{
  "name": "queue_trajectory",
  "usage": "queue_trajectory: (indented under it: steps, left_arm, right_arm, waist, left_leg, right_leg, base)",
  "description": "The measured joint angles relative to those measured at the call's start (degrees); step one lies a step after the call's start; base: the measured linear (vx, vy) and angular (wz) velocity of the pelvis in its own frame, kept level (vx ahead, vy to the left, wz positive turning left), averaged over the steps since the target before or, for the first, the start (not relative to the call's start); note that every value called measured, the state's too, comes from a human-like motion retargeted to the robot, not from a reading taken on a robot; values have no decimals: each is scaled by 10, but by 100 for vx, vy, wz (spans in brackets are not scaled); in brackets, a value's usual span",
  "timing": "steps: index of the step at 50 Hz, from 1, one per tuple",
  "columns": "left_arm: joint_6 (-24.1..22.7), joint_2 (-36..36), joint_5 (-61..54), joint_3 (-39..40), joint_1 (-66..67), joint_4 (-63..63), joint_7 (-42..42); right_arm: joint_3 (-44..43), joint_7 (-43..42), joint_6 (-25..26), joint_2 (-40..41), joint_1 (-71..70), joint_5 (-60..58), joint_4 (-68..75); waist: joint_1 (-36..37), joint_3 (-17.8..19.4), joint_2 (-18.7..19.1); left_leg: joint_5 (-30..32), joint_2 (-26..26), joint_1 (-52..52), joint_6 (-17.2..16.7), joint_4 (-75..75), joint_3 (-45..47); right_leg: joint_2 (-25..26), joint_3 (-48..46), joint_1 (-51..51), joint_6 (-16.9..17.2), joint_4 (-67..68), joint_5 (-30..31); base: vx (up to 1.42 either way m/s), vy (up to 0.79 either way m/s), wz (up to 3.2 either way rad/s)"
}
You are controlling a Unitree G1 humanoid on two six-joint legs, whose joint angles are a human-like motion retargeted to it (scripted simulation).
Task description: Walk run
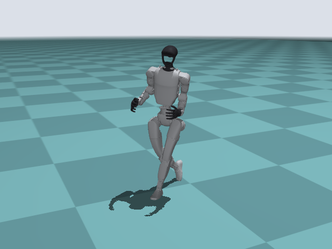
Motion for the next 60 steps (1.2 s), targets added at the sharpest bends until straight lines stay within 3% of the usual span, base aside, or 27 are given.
queue_trajectory:
  steps: [2, 3, 4, 5, 8, 10, 17, 18, 20, 22, 25, 28, 30, 34, 35, 36, 37, 38, 40, 41, 43, 46, 48, 53, 57, 58, 60]
  left_arm:
    - [-1, 5, 8, -6, -7, -15, 20]
    - [-5, 9, 8, 9, -26, -15, 23]
    - [-7, 13, 8, 26, -49, -10, 20]
    - [-8, 15, 8, 44, -73, -2, 15]
    - [-9, 30, 30, 11, -108, -3, 53]
    - [-9, 43, 33, -3, -118, -3, 65]
    - [15, 49, -53, -20, -80, -18, 23]
    - [18, 47, -64, -15, -75, -23, 16]
    - [21, 44, -78, -4, -70, -37, 7]
    - [13, 42, -84, 31, -44, -39, -19]
    - [0, 26, -105, 34, -12, -3, -59]
    - [-2, 22, -116, 23, 17, 8, -66]
    - [-1, 30, -111, 23, 31, 12, -83]
    - [0, 41, -93, 29, 41, 21, -80]
    - [1, 41, -90, 30, 39, 24, -78]
    - [3, 35, -88, 31, 32, 25, -72]
    - [4, 29, -85, 31, 25, 23, -65]
    - [5, 25, -82, 29, 18, 16, -55]
    - [8, 22, -72, 27, 0, -7, -34]
    - [7, 22, -66, 14, 5, -12, -28]
    - [4, 27, -75, 31, -23, -8, -38]
    - [7, 49, -87, 20, -85, 13, -54]
    - [2, 66, -80, -6, -102, 17, -42]
    - [1, 82, -71, -40, -105, 15, -28]
    - [10, 65, -74, -33, -85, 2, -23]
    - [13, 59, -77, -25, -83, -2, -22]
    - [18, 48, -91, -15, -82, -4, -24]
  right_arm:
    - [-21, 3, -16, 27, 31, -34, 32]
    - [-34, 13, -20, 38, 41, -43, 57]
    - [-33, 16, -21, 41, 51, -44, 81]
    - [-24, 16, -19, 40, 61, -40, 104]
    - [-33, 50, -2, 22, 119, -2, 140]
    - [-53, 72, 9, 20, 150, 2, 147]
    - [-97, 33, -19, 17, 143, -40, 107]
    - [-97, 18, -16, 26, 124, -49, 92]
    - [-96, -13, -7, 43, 81, -60, 54]
    - [-75, -42, -4, 56, 47, -52, 21]
    - [-105, -53, -20, 54, -36, 15, 16]
    - [-55, -55, -27, 25, -91, 65, 6]
    - [-43, -41, -20, 4, -109, 86, -2]
    - [-22, -18, -3, -12, -90, 70, -12]
    - [-23, -17, 2, -10, -80, 60, -12]
    - [-23, -15, 5, -4, -68, 43, -9]
    - [-23, -13, 7, 3, -57, 26, -4]
    - [-23, -14, 8, 10, -51, 10, 4]
    - [-30, -7, 10, 30, -43, -29, 26]
    - [-51, 11, 11, 41, -16, -55, 44]
    - [-81, 42, 11, 58, 20, -100, 88]
    - [-74, 49, 12, 48, 69, -101, 134]
    - [-77, 60, 11, 39, 114, -89, 147]
    - [-120, 83, 4, 30, 171, -86, 134]
    - [-146, 45, 21, 55, 133, -128, 80]
    - [-150, 22, 29, 65, 112, -145, 57]
    - [-159, -26, 40, 82, 60, -166, 13]
  waist:
    - [-41, -8, 19]
    - [-60, -16, 47]
    - [-70, -22, 74]
    - [-77, -28, 101]
    - [-47, -34, 116]
    - [-77, -30, 129]
    - [-190, -40, 163]
    - [-194, -34, 159]
    - [-189, -21, 128]
    - [-161, -21, 126]
    - [-146, -32, 133]
    - [-90, -40, 108]
    - [-79, -33, 97]
    - [-4, -37, 54]
    - [7, -36, 47]
    - [19, -29, 40]
    - [24, -19, 33]
    - [16, -5, 26]
    - [-30, 3, -1]
    - [-50, 1, 5]
    - [-86, -14, 45]
    - [-89, -33, 95]
    - [-82, -38, 105]
    - [-166, -49, 131]
    - [-189, -48, 147]
    - [-180, -40, 154]
    - [-173, -27, 157]
  left_leg:
    - [-72, -12, 14, 0, 101, -77]
    - [-91, -23, 1, 0, 132, -157]
    - [-114, 7, 6, 0, 152, -164]
    - [-138, 56, 20, 0, 166, -135]
    - [-131, 72, 109, -8, 91, -111]
    - [-83, 69, 163, -29, 38, -139]
    - [279, 102, 295, -183, -24, -127]
    - [325, 97, 301, -215, 4, -138]
    - [404, 46, 297, -273, 94, -161]
    - [406, 66, 241, -285, 267, -104]
    - [267, 93, 102, -248, 480, -130]
    - [177, 78, 18, -149, 432, -80]
    - [131, 94, -35, -96, 365, -48]
    - [72, 71, -71, -58, 99, -1]
    - [58, 60, -66, -59, 40, -7]
    - [44, 53, -50, -85, -18, -14]
    - [49, 45, -35, -93, -57, -16]
    - [92, 36, -21, -67, -61, -10]
    - [64, -6, -10, 0, 3, -5]
    - [47, -21, 5, -4, 44, -47]
    - [8, -3, -4, -41, 112, -147]
    - [-35, 92, 54, -70, 109, -101]
    - [-19, 110, 107, -86, 71, -88]
    - [193, 106, 234, -151, -35, -107]
    - [389, 104, 311, -252, -36, -110]
    - [411, 101, 310, -288, 17, -121]
    - [418, 107, 275, -300, 188, -65]
  right_leg:
    - [58, 4, -34, -5, 119, 0]
    - [95, 12, -65, -19, 129, 0]
    - [108, 16, -98, -34, 145, -25]
    - [108, 19, -132, -50, 164, -64]
    - [70, 46, -214, -139, 151, -186]
    - [55, 52, -266, -152, 92, -232]
    - [1, 48, -302, -142, -247, -336]
    - [-6, 38, -296, -154, -257, -331]
    - [-27, 23, -272, -193, -246, -230]
    - [45, 95, -248, -258, -171, -324]
    - [27, 78, -219, -230, -119, -382]
    - [38, 112, -139, -257, -171, -367]
    - [39, 93, -100, -247, -204, -299]
    - [23, 67, -12, -180, -262, -100]
    - [20, 57, 5, -163, -269, -57]
    - [15, 49, 21, -135, -240, -23]
    - [11, 46, 32, -105, -194, 0]
    - [7, 55, 29, -72, -114, 0]
    - [3, 28, -11, -39, 51, 0]
    - [27, 24, -17, -29, 108, 0]
    - [74, 6, -63, -50, 143, 0]
    - [90, 10, -151, -105, 148, -89]
    - [75, 10, -202, -147, 118, -155]
    - [5, -44, -291, -173, -107, -243]
    - [6, 3, -286, -161, -284, -300]
    - [11, -2, -278, -205, -286, -286]
    - [4, -25, -276, -248, -221, -247]
  base:
    - [181, -22, 185]
    - [172, 0, 94]
    - [147, -7, 25]
    - [130, -10, -30]
    - [146, -25, -37]
    - [130, -35, 107]
    - [136, -32, 98]
    - [154, -50, 5]
    - [131, -40, -54]
    - [181, -53, -88]
    - [168, -33, 22]
    - [154, -10, -79]
    - [136, -16, 32]
    - [153, -27, -62]
    - [153, -28, -52]
    - [150, -32, -41]
    - [149, -38, -1]
    - [149, -51, 76]
    - [168, -58, 176]
    - [209, -17, 201]
    - [174, -15, 85]
    - [123, -43, -29]
    - [155, -51, -19]
    - [121, -33, 93]
    - [143, -39, -17]
    - [141, -20, -114]
    - [125, 2, -102]
